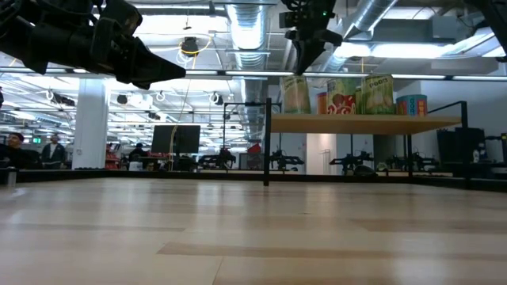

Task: Pick and place cans onto a shelf
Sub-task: Put the top large canned oranges on the shelf

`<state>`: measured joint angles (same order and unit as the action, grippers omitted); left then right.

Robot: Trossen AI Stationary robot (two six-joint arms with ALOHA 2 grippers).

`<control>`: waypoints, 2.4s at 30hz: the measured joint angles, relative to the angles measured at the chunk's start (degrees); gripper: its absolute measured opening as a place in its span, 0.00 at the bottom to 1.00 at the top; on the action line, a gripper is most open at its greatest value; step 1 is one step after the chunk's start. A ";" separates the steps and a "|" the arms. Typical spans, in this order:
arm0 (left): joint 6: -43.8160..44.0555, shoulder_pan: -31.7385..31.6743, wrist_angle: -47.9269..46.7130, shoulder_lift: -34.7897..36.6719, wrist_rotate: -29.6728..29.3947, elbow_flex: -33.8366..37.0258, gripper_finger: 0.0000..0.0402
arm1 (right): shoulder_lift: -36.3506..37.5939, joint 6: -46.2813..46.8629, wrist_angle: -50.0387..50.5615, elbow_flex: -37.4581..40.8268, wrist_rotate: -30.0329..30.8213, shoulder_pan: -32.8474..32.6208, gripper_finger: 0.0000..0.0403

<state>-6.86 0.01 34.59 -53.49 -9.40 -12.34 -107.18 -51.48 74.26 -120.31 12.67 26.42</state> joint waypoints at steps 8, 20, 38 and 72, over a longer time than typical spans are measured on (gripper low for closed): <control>0.01 0.01 0.00 0.00 -0.01 0.00 0.02 | 0.00 0.60 -0.39 0.00 0.73 -0.28 0.11; -0.01 0.00 -0.11 0.00 0.09 0.00 0.02 | 5.90 19.60 -2.54 1.48 2.09 -7.08 0.02; 0.88 0.02 0.09 0.00 0.12 -0.02 0.02 | 12.59 35.66 -28.34 34.84 7.25 -7.75 0.02; 0.97 0.00 -0.03 0.00 0.01 -0.02 0.02 | 10.38 37.97 -36.72 35.11 15.43 -5.89 0.02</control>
<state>-5.89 0.01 34.56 -53.49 -9.39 -12.36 -96.80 -13.51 37.54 -85.20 28.10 20.53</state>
